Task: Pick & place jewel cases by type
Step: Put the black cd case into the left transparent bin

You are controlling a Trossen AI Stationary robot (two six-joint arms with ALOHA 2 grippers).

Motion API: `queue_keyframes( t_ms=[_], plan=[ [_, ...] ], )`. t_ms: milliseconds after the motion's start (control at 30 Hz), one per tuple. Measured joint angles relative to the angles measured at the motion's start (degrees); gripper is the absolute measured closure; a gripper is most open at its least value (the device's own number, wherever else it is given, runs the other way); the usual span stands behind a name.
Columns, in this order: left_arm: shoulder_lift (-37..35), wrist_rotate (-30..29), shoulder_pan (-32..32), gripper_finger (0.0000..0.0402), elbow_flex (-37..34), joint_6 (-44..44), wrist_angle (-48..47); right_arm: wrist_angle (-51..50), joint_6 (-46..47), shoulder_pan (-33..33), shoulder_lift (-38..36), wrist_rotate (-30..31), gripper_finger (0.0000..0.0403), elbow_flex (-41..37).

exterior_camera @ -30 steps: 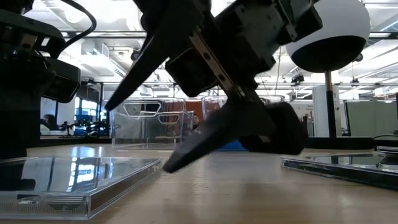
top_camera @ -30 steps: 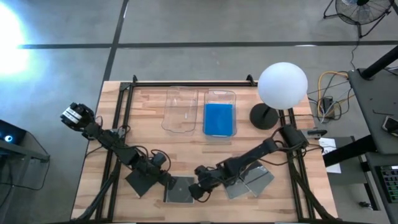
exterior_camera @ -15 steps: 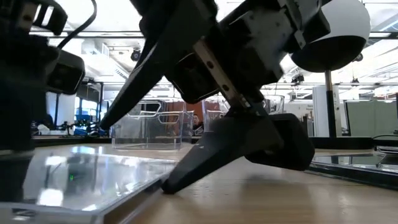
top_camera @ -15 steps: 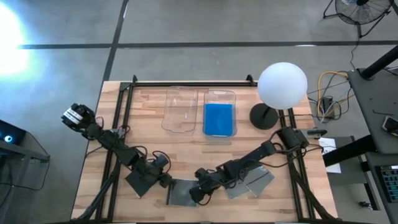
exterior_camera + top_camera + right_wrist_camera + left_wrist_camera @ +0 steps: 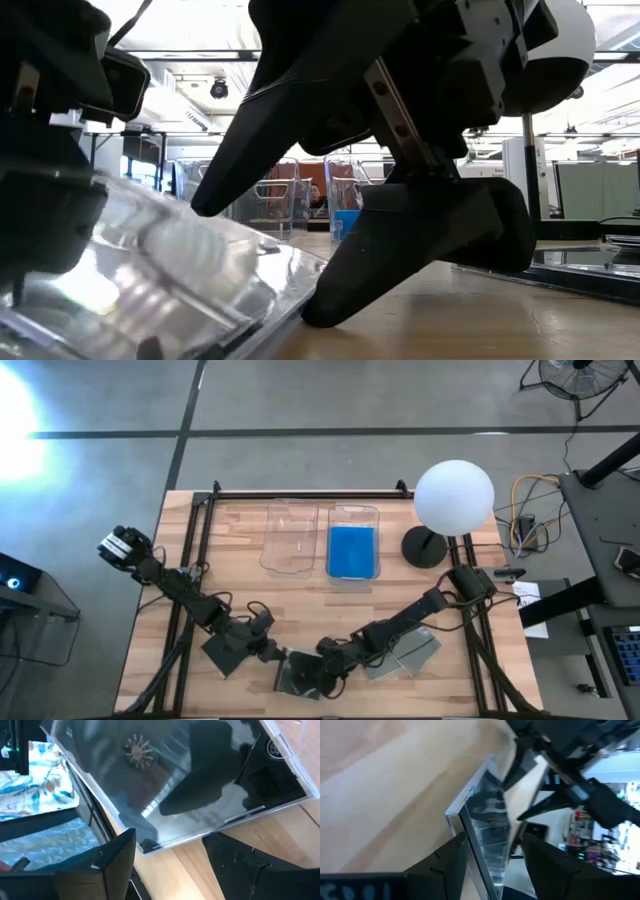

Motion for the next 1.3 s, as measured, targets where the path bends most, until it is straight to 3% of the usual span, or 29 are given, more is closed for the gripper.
queue_keyframes(
  t_ms=[367, 567, 1300],
  plan=[
    [-0.1, 2.4, 0.0, 0.0232, 0.1, 0.9, 11.1, -0.2, -4.6, 0.0, 0.0, 0.2, 0.0168, -0.1],
    [0.0, 2.2, 0.0, 0.0232, 0.1, 1.8, 11.4, -0.1, -6.2, 0.0, 0.0, 0.8, 0.0168, -0.1],
    [0.3, -4.7, 0.4, 0.0232, 0.0, 3.7, 19.5, 2.3, -13.6, -2.4, 0.3, 2.3, 0.0168, -0.2]
  ],
)
